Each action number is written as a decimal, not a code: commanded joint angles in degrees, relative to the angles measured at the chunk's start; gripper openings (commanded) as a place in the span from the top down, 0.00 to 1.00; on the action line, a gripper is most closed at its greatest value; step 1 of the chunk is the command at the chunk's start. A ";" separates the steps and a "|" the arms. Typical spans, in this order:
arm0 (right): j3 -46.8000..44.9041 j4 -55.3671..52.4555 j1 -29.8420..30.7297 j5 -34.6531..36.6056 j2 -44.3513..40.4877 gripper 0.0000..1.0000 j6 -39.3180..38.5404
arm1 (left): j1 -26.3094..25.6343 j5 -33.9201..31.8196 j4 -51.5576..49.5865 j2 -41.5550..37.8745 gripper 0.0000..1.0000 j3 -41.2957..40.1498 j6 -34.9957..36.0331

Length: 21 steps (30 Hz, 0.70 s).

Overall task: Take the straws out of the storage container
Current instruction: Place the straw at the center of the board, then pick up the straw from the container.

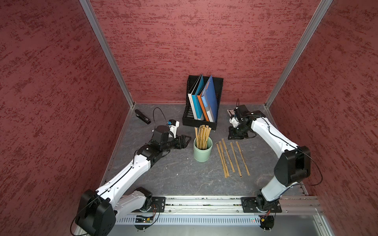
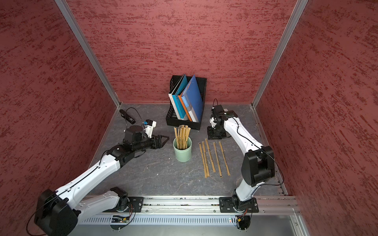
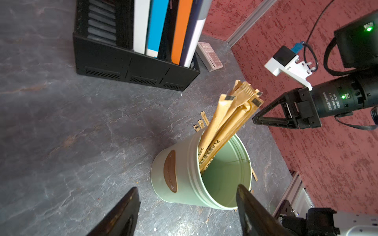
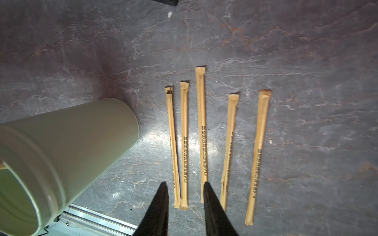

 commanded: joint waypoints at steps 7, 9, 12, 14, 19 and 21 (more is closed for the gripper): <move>-0.66 5.79 0.17 -6.87 -0.66 0.73 0.97 | -1.59 5.22 0.07 7.74 0.41 6.80 4.65; -0.88 6.06 0.19 -7.31 -0.78 0.73 0.99 | -1.82 5.24 0.44 9.20 0.45 7.47 4.65; -0.93 6.15 0.18 -7.32 -0.78 0.73 0.92 | -2.08 4.91 1.07 10.56 0.50 8.15 4.77; -0.84 6.06 0.17 -7.50 -0.63 0.73 0.91 | -2.11 4.79 1.42 11.43 0.52 8.59 4.88; -0.69 6.06 0.19 -7.74 -0.54 0.73 0.90 | -2.20 4.97 2.05 13.58 0.55 9.83 5.04; -0.80 5.98 0.18 -7.78 -0.42 0.73 0.90 | -2.22 5.01 2.49 14.24 0.56 10.15 5.05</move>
